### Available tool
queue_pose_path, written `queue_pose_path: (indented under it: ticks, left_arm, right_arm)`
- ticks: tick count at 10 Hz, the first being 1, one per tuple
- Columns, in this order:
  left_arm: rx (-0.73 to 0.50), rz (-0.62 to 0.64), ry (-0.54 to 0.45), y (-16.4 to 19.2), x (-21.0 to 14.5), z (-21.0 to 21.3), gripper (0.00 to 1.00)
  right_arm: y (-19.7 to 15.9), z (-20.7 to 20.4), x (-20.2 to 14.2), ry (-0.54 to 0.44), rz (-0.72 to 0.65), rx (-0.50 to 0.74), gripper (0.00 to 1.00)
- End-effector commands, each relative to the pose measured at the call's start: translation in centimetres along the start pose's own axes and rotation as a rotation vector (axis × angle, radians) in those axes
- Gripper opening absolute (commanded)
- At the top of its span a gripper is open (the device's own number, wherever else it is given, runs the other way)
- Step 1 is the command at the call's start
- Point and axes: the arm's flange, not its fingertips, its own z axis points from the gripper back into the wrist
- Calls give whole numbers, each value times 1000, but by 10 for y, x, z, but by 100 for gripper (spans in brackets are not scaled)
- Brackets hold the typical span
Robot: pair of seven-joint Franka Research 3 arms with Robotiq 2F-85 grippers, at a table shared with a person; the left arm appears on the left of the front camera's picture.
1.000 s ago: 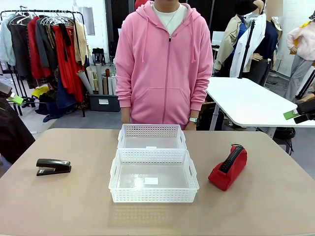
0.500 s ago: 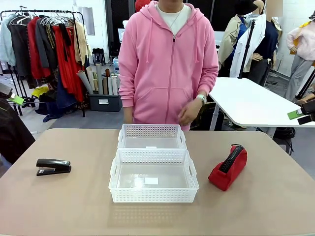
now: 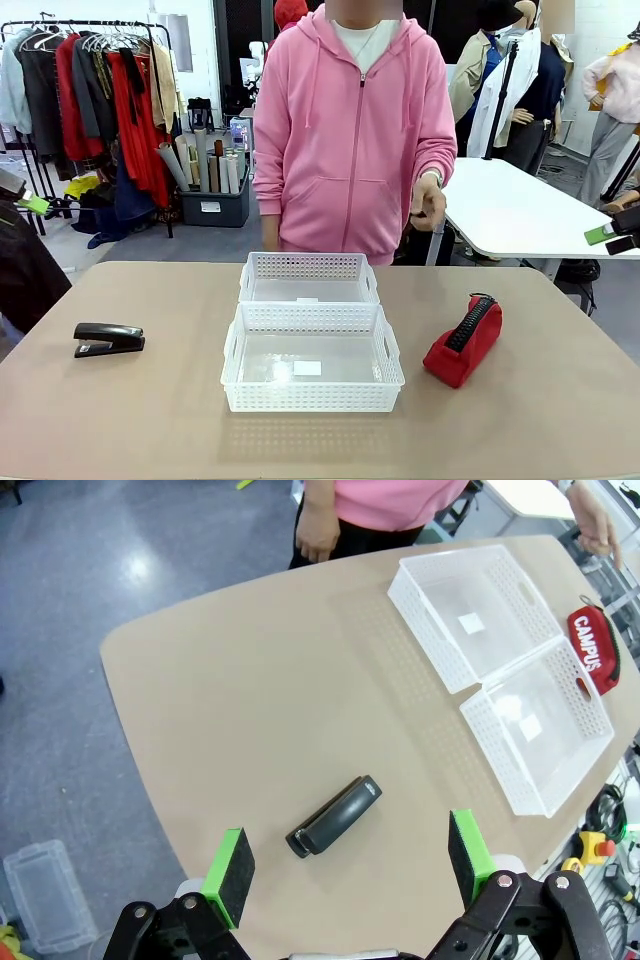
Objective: Distribute items into two baskets.
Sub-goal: Pick up the Pencil pouch that the person points to.
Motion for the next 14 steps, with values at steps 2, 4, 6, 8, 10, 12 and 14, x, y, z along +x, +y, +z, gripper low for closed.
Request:
queue_pose_path:
  ticks: [2,4,6,8,10,12,14]
  left_arm:
    - [-7,-1,-4,1,0,1,100]
    - [-7,-1,-4,1,0,1,100]
    - [-7,-1,-4,1,0,1,100]
    - [-7,-1,-4,1,0,1,100]
    - [-7,-1,-4,1,0,1,100]
    - [-7,-1,-4,1,0,1,100]
    - [-7,-1,-4,1,0,1,100]
  right_arm:
    - [0,0,1,-10,1,16,100]
    - [0,0,1,-10,1,16,100]
    - [0,0,1,-10,1,16,100]
    - [0,0,1,-10,1,16,100]
    - [0,0,1,-10,1,16,100]
    - [0,0,1,-10,1,16,100]
    - [0,0,1,-10,1,16,100]
